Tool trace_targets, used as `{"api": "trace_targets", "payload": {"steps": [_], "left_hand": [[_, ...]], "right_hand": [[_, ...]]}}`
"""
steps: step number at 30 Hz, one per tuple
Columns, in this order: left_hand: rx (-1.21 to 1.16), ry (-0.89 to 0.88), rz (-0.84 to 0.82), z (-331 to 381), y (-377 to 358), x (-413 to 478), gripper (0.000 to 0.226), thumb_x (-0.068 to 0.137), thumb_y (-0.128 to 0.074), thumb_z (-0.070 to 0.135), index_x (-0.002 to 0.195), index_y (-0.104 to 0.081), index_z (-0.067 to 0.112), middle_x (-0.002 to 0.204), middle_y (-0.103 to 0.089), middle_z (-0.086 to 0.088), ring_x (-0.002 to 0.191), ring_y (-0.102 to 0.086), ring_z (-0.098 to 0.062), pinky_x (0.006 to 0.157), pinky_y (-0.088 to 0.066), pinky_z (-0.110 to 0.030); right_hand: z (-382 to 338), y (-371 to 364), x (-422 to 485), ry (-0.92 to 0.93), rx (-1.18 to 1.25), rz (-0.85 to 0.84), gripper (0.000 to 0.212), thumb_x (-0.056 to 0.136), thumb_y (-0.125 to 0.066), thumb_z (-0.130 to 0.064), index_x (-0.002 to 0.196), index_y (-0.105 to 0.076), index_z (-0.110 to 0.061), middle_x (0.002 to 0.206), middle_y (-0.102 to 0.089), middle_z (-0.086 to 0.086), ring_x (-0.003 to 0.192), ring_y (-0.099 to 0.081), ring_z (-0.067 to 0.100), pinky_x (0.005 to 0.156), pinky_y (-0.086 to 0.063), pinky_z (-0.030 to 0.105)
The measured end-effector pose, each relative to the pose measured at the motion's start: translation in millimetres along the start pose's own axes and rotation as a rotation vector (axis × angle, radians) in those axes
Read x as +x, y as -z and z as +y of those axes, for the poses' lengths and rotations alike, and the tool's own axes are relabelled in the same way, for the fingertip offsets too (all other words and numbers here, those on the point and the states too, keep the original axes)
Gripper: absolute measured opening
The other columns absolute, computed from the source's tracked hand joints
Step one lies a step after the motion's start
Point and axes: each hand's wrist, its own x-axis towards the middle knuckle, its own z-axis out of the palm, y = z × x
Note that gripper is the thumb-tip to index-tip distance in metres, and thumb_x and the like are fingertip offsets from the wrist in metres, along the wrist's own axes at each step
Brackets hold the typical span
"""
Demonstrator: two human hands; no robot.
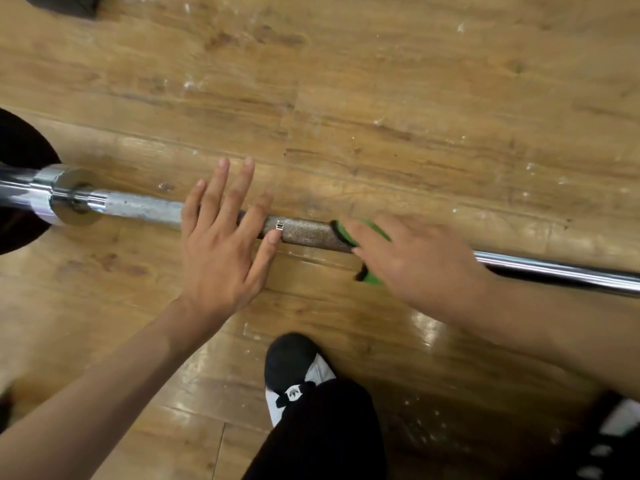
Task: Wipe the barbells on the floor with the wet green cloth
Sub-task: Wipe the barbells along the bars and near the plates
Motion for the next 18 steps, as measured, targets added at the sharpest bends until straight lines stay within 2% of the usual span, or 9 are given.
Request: {"api": "trace_targets", "payload": {"steps": [3,5,9,10,12,14,16,18], "left_hand": [[0.002,0.002,0.049,2,-5,3,0.055,0.109,-0.031,0.041,0.135,-0.066,0.007,0.161,-0.045,-0.012,0.156,-0.029,-0.036,0.12,-0.027,-0.058],[0.007,0.003,0.079,4,-8,5,0.056,0.108,-0.031,0.042,0.138,-0.064,0.007,0.154,-0.053,-0.011,0.154,-0.032,-0.035,0.12,-0.028,-0.057],[-0.006,-0.022,0.104,0,-13,10,0.056,0.108,-0.032,0.042,0.132,-0.067,0.005,0.144,-0.063,-0.009,0.152,-0.036,-0.035,0.119,-0.029,-0.054],[-0.011,-0.028,0.1,-1,-13,10,0.056,0.107,-0.033,0.042,0.13,-0.068,0.004,0.143,-0.064,-0.009,0.153,-0.035,-0.035,0.119,-0.03,-0.053],[-0.011,-0.038,0.093,-3,-11,9,0.056,0.107,-0.034,0.042,0.129,-0.068,0.004,0.142,-0.064,-0.009,0.154,-0.034,-0.035,0.119,-0.03,-0.051],[-0.007,-0.052,0.091,-4,-10,8,0.059,0.107,-0.032,0.045,0.131,-0.067,0.004,0.145,-0.062,-0.009,0.154,-0.033,-0.035,0.118,-0.031,-0.052],[-0.011,-0.044,0.08,-3,-9,6,0.064,0.106,-0.03,0.049,0.134,-0.066,0.005,0.148,-0.06,-0.008,0.155,-0.031,-0.036,0.118,-0.032,-0.054],[-0.013,-0.027,0.093,-2,-9,0,0.068,0.106,-0.028,0.052,0.139,-0.063,0.005,0.15,-0.058,-0.008,0.154,-0.031,-0.038,0.117,-0.032,-0.057]], "right_hand": [[63,27,-57,0.078,-0.041,-0.089,0.041,0.106,-0.04,-0.028,0.139,-0.052,-0.008,0.092,-0.064,0.014,0.062,-0.06,0.033,0.046,-0.043,0.033],[68,29,-62,0.083,-0.047,-0.135,0.044,0.104,-0.041,-0.028,0.141,-0.049,-0.005,0.093,-0.063,0.018,0.062,-0.06,0.034,0.044,-0.045,0.036],[22,6,1,0.018,-0.042,-0.039,0.044,0.106,-0.033,-0.033,0.122,-0.063,-0.005,0.087,-0.061,0.014,0.055,-0.059,0.033,0.042,-0.028,0.028],[7,2,22,0.036,-0.043,-0.039,0.044,0.107,-0.031,-0.033,0.123,-0.061,-0.005,0.091,-0.061,0.014,0.057,-0.06,0.033,0.044,-0.028,0.029],[-20,-4,57,0.039,-0.043,-0.14,0.045,0.11,-0.024,-0.037,0.133,-0.052,-0.01,0.107,-0.058,0.011,0.071,-0.061,0.032,0.052,-0.032,0.036],[-22,-8,62,0.083,-0.015,-0.149,0.045,0.111,-0.023,-0.04,0.141,-0.044,-0.015,0.116,-0.056,0.008,0.078,-0.061,0.031,0.055,-0.036,0.038],[-5,5,45,0.13,0.035,-0.174,0.048,0.108,-0.033,-0.038,0.144,-0.049,-0.01,0.113,-0.063,0.013,0.063,-0.061,0.029,0.044,-0.038,0.034],[24,20,12,0.2,0.092,-0.226,0.049,0.103,-0.044,-0.029,0.141,-0.055,0.0,0.104,-0.066,0.02,0.051,-0.047,0.02,0.037,-0.033,0.025]]}}
